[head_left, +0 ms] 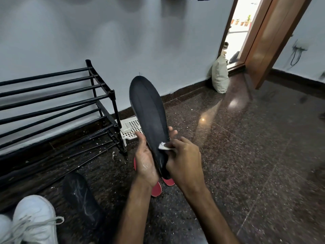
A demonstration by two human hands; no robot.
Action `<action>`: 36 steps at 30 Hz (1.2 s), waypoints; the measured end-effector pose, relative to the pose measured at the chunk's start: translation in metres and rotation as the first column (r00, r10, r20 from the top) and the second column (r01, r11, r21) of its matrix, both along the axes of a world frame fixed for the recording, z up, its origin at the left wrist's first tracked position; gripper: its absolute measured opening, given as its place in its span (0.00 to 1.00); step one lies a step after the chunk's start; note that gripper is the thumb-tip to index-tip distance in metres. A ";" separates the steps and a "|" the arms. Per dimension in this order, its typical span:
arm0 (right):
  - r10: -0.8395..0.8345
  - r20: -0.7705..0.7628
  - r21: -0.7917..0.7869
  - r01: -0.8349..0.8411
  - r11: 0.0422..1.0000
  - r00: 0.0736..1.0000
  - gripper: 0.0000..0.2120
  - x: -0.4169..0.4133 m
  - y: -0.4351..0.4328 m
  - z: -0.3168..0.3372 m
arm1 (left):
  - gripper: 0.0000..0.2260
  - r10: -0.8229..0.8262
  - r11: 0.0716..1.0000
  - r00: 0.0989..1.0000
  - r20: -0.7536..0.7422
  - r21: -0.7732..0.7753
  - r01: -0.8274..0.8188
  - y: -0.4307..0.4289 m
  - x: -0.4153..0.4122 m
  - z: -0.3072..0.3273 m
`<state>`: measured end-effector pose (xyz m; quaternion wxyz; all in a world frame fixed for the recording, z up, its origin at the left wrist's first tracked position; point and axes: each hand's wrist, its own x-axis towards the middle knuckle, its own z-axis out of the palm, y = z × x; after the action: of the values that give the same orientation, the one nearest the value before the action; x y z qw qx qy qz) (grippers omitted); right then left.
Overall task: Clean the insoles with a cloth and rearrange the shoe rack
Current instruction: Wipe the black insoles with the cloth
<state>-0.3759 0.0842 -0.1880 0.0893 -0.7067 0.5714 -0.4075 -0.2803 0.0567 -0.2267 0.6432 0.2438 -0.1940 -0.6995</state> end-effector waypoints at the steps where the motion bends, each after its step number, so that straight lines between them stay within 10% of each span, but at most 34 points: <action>1: 0.044 0.076 -0.030 -0.042 0.999 0.996 0.08 0.006 0.000 0.001 | 0.42 -0.013 1.000 1.000 0.015 0.008 0.013 0.002 -0.003 0.000; 4: 0.228 0.158 0.100 -0.246 0.964 0.961 0.07 0.010 -0.002 0.007 | 0.42 -0.043 0.999 0.999 -0.031 0.011 0.044 0.003 0.000 -0.003; 7: 0.207 -0.107 0.307 -0.165 0.937 0.973 0.07 -0.009 -0.009 0.007 | 0.40 -0.022 1.000 0.992 -0.122 -0.003 0.022 -0.002 0.009 -0.006; 12: 0.111 -0.044 0.033 -0.110 0.993 0.993 0.07 0.003 -0.003 0.006 | 0.42 -0.083 0.997 0.994 -0.070 -0.012 0.082 -0.001 0.005 -0.002; 18: 0.347 -0.120 0.302 -0.299 0.905 0.930 0.06 -0.013 -0.014 0.002 | 0.37 -0.050 0.998 0.988 -0.146 0.027 0.055 0.001 0.012 -0.006; 23: 0.129 -0.086 -0.001 -0.130 0.992 0.988 0.07 0.000 -0.006 0.007 | 0.41 -0.169 0.985 0.982 -0.086 0.016 0.171 -0.001 0.002 -0.010; 28: 0.389 -0.075 0.347 -0.342 0.873 0.918 0.08 -0.020 -0.017 0.008 | 0.40 -0.115 0.992 0.988 -0.104 0.030 0.119 0.000 0.009 -0.006; 32: 0.074 -0.197 0.050 -0.065 0.997 0.978 0.08 -0.014 -0.013 0.010 | 0.36 -0.146 0.988 0.986 -0.079 0.034 0.149 0.002 -0.001 -0.005; 36: 0.342 -0.104 0.142 -0.326 0.935 0.934 0.08 -0.012 -0.015 0.012 | 0.41 -0.160 0.985 0.984 -0.079 0.051 0.165 0.003 0.000 -0.007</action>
<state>-0.3879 0.0694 -0.1764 0.1640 -0.8113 0.4712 -0.3047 -0.2799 0.0601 -0.2333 0.5834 0.2194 -0.1690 -0.7635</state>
